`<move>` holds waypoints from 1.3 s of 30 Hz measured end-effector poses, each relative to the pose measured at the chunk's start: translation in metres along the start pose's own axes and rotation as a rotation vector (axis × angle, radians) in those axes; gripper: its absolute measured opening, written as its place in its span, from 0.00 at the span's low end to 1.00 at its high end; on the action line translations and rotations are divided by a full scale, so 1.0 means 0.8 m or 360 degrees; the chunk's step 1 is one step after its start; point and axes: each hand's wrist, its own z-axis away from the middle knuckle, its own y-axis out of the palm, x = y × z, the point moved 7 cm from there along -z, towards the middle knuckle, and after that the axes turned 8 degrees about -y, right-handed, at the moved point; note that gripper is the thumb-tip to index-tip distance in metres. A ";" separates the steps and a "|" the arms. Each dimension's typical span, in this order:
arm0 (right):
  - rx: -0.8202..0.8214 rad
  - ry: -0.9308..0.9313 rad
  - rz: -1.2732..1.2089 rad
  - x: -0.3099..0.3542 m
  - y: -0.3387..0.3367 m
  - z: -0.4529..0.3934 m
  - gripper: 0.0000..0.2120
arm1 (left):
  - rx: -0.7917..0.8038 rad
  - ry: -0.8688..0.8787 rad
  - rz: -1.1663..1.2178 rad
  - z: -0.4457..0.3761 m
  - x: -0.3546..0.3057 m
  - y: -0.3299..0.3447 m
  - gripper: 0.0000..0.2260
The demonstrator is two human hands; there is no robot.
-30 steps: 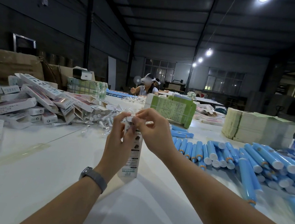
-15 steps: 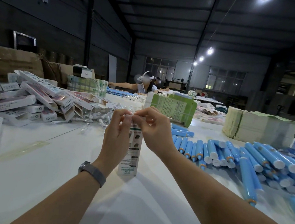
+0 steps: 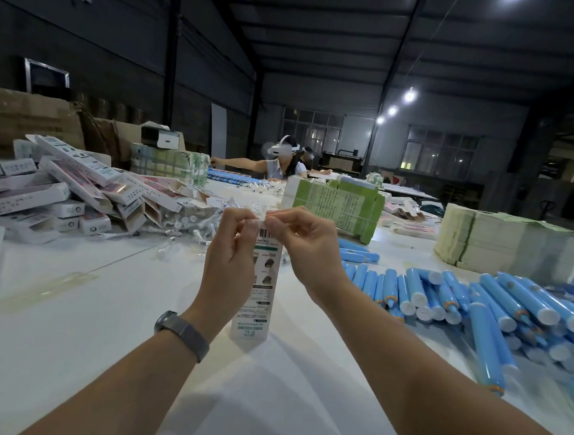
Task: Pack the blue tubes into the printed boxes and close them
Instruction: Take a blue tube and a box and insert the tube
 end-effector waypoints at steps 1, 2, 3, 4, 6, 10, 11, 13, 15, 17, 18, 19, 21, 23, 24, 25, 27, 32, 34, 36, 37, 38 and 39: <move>0.0012 0.0016 -0.0004 0.000 0.001 -0.001 0.08 | -0.0006 -0.0010 -0.0003 0.000 0.001 0.000 0.06; 0.0021 0.0022 0.0008 0.000 0.001 -0.001 0.08 | -0.0013 -0.0016 -0.0003 -0.001 0.001 -0.001 0.06; 0.0024 0.0018 0.0039 -0.001 0.001 -0.001 0.08 | -0.0016 -0.0021 -0.0001 -0.001 0.002 0.000 0.07; 0.0023 0.0004 0.0083 -0.001 0.000 -0.001 0.08 | -0.0017 -0.0023 0.0007 -0.001 0.003 0.000 0.07; 0.0033 -0.0056 0.0203 0.001 0.000 0.000 0.07 | -0.0010 -0.0019 0.0022 0.001 0.002 0.001 0.07; 0.0059 -0.0230 0.0453 0.007 0.008 0.001 0.04 | -0.0004 0.0000 0.0049 0.006 -0.002 0.000 0.04; 0.0057 -0.0254 0.0489 0.008 0.009 0.001 0.04 | -0.0010 -0.0014 0.0065 0.006 -0.001 0.000 0.03; 0.0057 -0.0277 0.0513 0.008 0.012 0.001 0.04 | -0.0026 -0.0027 0.0054 0.008 -0.001 -0.002 0.05; 0.0049 -0.0268 0.0517 0.008 0.012 -0.001 0.04 | -0.0007 -0.0005 -0.0012 0.009 0.000 0.000 0.07; 0.0048 -0.0236 0.0522 0.008 0.015 -0.005 0.05 | 0.0015 0.0010 -0.0059 0.009 0.002 0.001 0.09; 0.0055 -0.0218 0.0515 0.008 0.016 -0.007 0.05 | 0.0020 0.0006 -0.0063 0.009 0.003 0.001 0.10; 0.0062 -0.0207 0.0505 0.009 0.017 -0.009 0.05 | 0.0026 0.0005 -0.0059 0.008 0.005 0.001 0.11; 0.0070 -0.0197 0.0488 0.010 0.017 -0.011 0.05 | 0.0054 0.0028 -0.0034 0.009 0.006 0.002 0.13; 0.0074 -0.0175 0.0452 0.009 0.016 -0.010 0.05 | 0.0066 0.0043 0.0001 0.009 0.005 0.002 0.14; 0.0082 -0.0159 0.0433 0.009 0.016 -0.010 0.05 | 0.0059 0.0050 0.0002 0.009 0.005 0.001 0.13; 0.0091 -0.0146 0.0428 0.009 0.016 -0.010 0.05 | 0.0055 0.0059 -0.0009 0.009 0.005 0.001 0.13; 0.0116 -0.0121 0.0438 0.010 0.016 -0.014 0.04 | 0.0063 0.0063 -0.0026 0.009 0.006 0.002 0.13; 0.0273 -0.0052 0.0432 0.011 0.014 -0.023 0.04 | 0.0075 0.0099 -0.0052 0.009 0.005 0.001 0.14; 0.0300 -0.0010 0.0404 0.011 0.013 -0.023 0.06 | 0.0065 0.0087 -0.0060 0.008 0.006 0.001 0.14; 0.0299 0.0023 0.0367 0.010 0.013 -0.021 0.08 | 0.0028 0.0083 -0.0059 0.007 0.006 -0.002 0.13; 0.0291 0.0027 0.0355 0.010 0.013 -0.021 0.08 | 0.0016 0.0080 -0.0061 0.007 0.005 -0.002 0.13; 0.0279 0.0026 0.0340 0.011 0.013 -0.020 0.08 | 0.0011 0.0070 -0.0067 0.007 0.005 -0.002 0.12; 0.0268 0.0022 0.0318 0.011 0.012 -0.019 0.08 | 0.0010 0.0054 -0.0071 0.007 0.005 -0.002 0.12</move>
